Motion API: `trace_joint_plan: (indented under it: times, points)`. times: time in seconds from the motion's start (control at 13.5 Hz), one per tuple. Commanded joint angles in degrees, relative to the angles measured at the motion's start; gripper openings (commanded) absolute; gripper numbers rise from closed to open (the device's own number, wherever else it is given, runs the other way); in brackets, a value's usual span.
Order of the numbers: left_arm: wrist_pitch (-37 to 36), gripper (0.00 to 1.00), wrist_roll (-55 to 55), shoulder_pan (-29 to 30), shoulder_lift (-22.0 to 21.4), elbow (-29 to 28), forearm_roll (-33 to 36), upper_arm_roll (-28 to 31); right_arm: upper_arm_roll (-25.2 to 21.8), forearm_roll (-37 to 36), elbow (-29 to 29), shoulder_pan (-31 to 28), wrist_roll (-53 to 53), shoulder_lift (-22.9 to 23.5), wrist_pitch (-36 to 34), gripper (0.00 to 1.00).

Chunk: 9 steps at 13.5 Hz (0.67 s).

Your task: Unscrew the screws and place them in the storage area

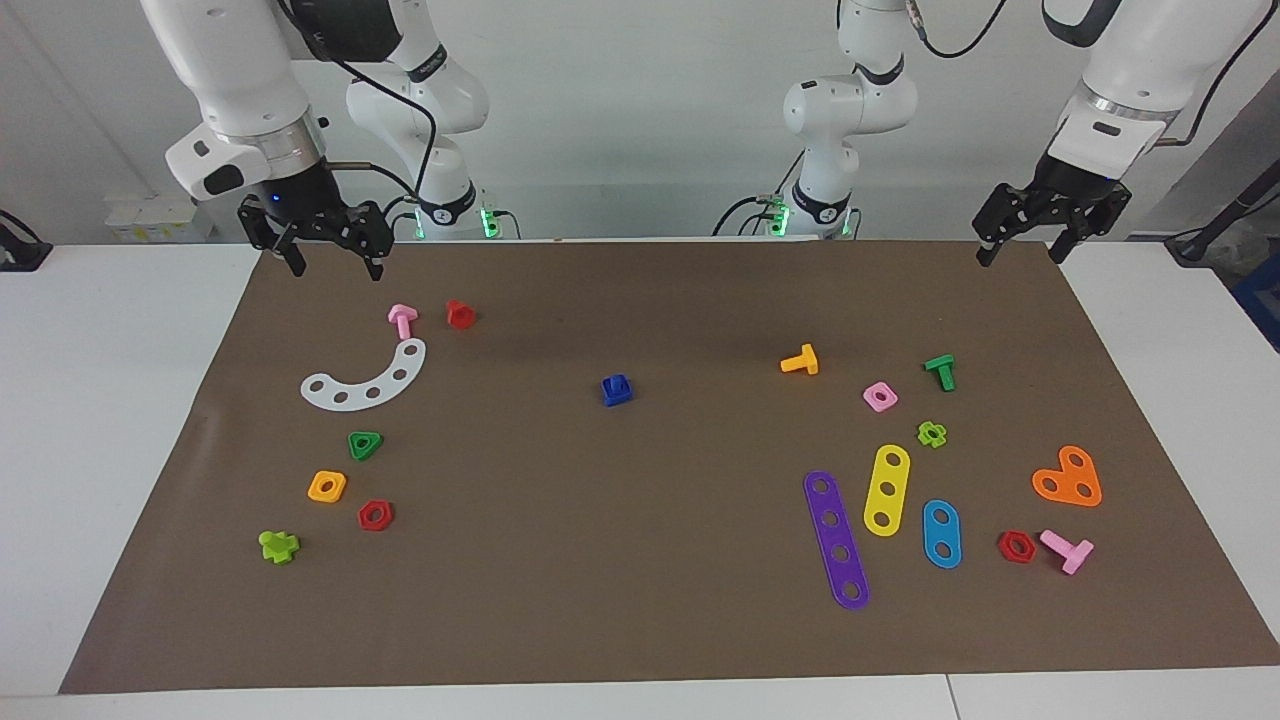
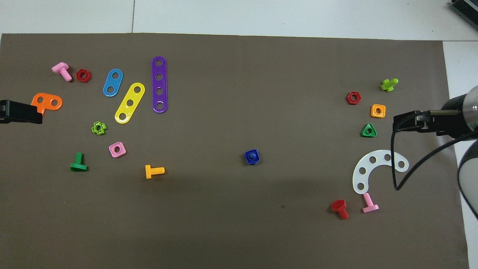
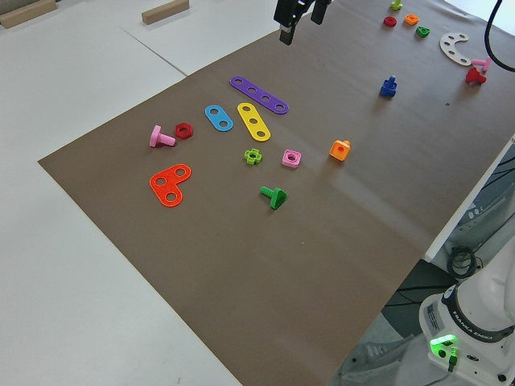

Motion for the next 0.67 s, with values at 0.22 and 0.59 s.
trace_joint_plan:
  times: [0.22, 0.59]
  points:
    - [-0.66, 1.0, 0.12, -0.41, -0.71, -1.19, -0.74, -0.42, 0.53, 0.28, -1.83, -0.4, -1.22, -1.66, -0.1, 1.0]
    - [0.04, 1.0, -3.81, -7.59, 1.57, -2.68, -0.74, -0.94, 0.53, 0.55, -2.18, -0.4, -1.31, -1.75, -0.1, 1.0]
